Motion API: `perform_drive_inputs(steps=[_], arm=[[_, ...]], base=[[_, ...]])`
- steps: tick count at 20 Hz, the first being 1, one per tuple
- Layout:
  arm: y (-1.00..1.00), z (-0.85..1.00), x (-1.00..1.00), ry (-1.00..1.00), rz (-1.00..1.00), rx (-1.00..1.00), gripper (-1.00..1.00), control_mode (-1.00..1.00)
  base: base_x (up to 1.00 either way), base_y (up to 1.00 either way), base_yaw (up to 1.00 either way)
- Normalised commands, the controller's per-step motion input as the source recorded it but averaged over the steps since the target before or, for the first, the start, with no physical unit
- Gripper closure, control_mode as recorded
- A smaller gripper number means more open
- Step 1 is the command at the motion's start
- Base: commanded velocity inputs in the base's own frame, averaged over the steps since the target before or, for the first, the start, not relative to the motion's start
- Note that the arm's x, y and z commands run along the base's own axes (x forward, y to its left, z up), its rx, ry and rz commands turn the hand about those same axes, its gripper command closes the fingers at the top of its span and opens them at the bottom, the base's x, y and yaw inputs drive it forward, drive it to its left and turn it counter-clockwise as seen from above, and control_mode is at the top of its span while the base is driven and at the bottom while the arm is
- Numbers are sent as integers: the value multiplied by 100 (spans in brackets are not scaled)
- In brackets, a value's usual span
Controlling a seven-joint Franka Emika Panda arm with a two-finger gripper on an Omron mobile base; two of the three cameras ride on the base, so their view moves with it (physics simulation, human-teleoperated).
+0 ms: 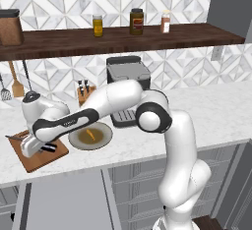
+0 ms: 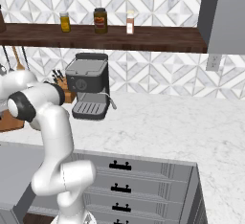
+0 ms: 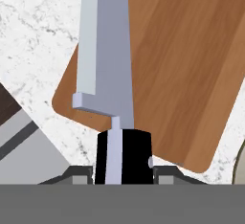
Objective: Pick up the knife from the drawer and place it on the cutting board. Then place the meat from the plate to the cutting board.
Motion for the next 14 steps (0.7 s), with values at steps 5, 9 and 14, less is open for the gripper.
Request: perform_drive_inputs(steps=[5, 9, 14], arm=[[0, -8, 17, -6, 0, 4, 100, -100], [7, 0, 24, 0, 0, 4, 100, -100], [25, -8, 19, 6, 0, 2, 100, -100]], base=[[0, 0, 0], [0, 0, 0], [0, 0, 0]])
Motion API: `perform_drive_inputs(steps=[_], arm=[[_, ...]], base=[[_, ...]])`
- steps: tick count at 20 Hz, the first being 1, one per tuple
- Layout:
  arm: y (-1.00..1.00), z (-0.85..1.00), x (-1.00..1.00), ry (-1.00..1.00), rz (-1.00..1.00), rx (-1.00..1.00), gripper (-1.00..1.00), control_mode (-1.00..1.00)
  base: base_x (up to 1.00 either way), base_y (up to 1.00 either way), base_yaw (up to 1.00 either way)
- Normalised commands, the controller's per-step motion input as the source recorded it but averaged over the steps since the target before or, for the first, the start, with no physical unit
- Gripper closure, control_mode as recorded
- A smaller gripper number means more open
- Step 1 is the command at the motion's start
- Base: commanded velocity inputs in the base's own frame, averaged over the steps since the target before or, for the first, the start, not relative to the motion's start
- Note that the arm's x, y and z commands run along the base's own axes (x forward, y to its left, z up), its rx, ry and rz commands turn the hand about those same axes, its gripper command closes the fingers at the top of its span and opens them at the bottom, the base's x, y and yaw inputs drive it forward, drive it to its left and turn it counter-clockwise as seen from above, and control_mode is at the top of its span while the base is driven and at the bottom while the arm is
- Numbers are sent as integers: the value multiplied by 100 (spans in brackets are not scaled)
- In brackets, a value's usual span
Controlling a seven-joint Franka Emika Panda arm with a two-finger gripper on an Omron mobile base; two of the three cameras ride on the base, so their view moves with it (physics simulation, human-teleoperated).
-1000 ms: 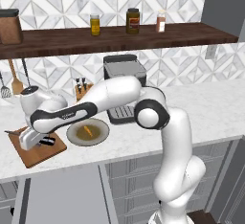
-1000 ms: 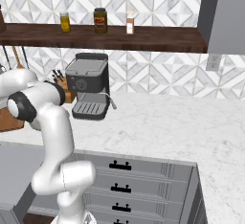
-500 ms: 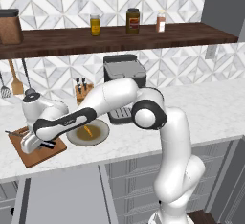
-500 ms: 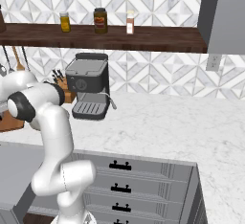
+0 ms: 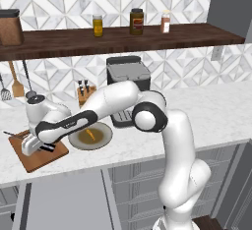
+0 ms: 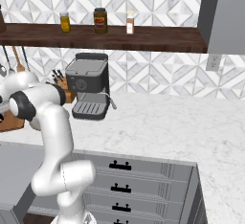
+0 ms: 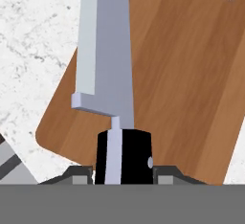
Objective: Pick up the knife from the drawer and place it on the cutting board. Then place the meat from the plate to the cutting board.
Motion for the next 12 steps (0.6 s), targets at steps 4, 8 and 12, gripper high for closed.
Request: perform_drive_inputs(steps=[4, 8, 12], arm=[[34, -27, 11, 7, -1, 0, 100, -100], [29, -26, 3, 5, 0, 0, 100, -100], [10, -29, 2, 0, -4, 0, 100, -100]], base=[[0, 0, 0], [0, 0, 0], [0, 0, 0]])
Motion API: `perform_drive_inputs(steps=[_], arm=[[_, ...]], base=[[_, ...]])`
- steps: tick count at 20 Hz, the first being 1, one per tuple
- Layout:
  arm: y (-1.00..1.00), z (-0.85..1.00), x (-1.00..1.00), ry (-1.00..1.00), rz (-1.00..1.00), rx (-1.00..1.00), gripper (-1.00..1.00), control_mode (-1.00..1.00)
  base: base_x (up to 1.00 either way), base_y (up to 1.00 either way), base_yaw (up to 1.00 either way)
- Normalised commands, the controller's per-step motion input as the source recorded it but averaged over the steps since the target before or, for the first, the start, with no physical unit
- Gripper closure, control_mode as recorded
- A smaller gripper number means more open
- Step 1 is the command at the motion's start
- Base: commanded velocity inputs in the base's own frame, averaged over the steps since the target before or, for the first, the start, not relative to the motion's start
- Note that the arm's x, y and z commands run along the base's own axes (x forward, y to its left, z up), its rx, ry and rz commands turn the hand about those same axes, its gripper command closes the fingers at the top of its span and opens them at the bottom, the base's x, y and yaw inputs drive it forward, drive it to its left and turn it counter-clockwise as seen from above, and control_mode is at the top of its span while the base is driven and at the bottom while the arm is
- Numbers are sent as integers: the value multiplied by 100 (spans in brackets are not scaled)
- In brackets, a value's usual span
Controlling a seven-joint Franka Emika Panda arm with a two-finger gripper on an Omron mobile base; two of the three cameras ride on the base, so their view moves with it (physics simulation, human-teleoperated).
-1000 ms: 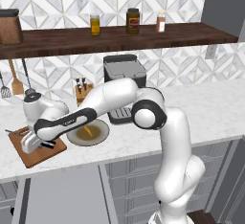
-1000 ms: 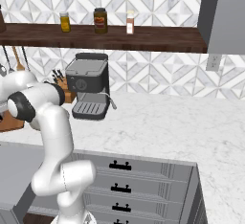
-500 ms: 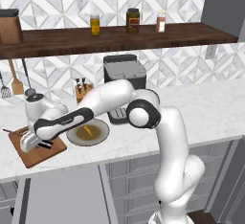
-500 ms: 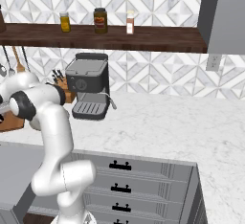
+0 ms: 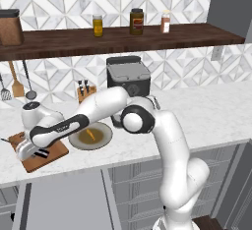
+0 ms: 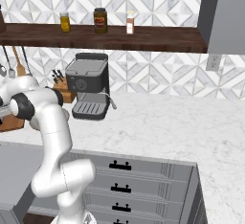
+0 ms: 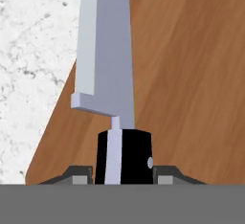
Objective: Pick up the knife from the drawer and place it on the cutting board. Then place the meat from the plate to the cutting board.
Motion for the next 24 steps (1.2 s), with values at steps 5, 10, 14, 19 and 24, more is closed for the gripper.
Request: perform_drive_inputs(steps=[5, 10, 14, 19, 24], arm=[[-3, -13, 0, 0, -17, 0, 100, -100], [0, -2, 6, 0, -19, 0, 100, -100], [0, -9, 17, 0, -12, 0, 100, -100], [0, -36, 17, 0, -7, 0, 100, -100], [5, -14, 2, 0, -3, 0, -100, -100]], base=[[0, 0, 0], [0, 0, 0], [0, 0, 0], [0, 0, 0], [0, 0, 0]])
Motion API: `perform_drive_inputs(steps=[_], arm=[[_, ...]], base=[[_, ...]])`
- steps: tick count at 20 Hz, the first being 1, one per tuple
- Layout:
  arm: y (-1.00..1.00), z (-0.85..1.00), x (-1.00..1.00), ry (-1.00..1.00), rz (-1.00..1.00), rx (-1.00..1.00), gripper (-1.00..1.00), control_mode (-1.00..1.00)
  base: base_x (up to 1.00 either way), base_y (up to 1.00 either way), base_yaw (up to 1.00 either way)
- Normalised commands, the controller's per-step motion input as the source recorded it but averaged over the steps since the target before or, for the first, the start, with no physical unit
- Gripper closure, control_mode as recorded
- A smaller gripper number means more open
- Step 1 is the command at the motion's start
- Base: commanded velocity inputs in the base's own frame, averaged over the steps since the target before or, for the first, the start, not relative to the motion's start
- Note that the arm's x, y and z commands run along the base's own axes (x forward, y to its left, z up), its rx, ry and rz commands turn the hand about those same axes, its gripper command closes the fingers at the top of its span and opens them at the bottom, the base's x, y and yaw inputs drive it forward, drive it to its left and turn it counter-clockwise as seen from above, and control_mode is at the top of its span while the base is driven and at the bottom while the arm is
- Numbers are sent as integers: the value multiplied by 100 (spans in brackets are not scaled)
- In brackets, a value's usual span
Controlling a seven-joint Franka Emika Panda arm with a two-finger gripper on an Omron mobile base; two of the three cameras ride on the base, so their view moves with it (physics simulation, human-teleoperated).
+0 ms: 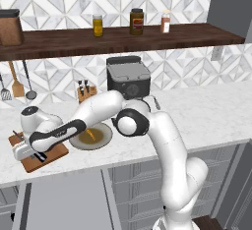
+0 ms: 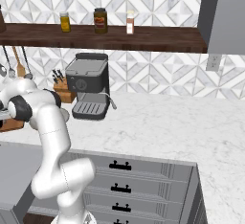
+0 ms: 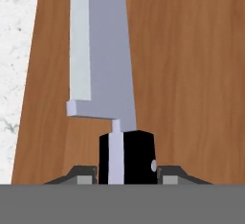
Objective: Pick up the knife from the drawer and place it on the cutting board. Then place the meat from the plate to the cutting board.
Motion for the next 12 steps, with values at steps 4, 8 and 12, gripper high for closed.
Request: perform_drive_inputs(steps=[4, 8, 12], arm=[[8, 3, 1, 0, -3, 0, -100, -100], [0, 10, 1, 2, -2, 0, -100, -100], [0, 17, 5, 3, -3, 0, -100, -100]], base=[[0, 0, 0], [0, 0, 0], [0, 0, 0]])
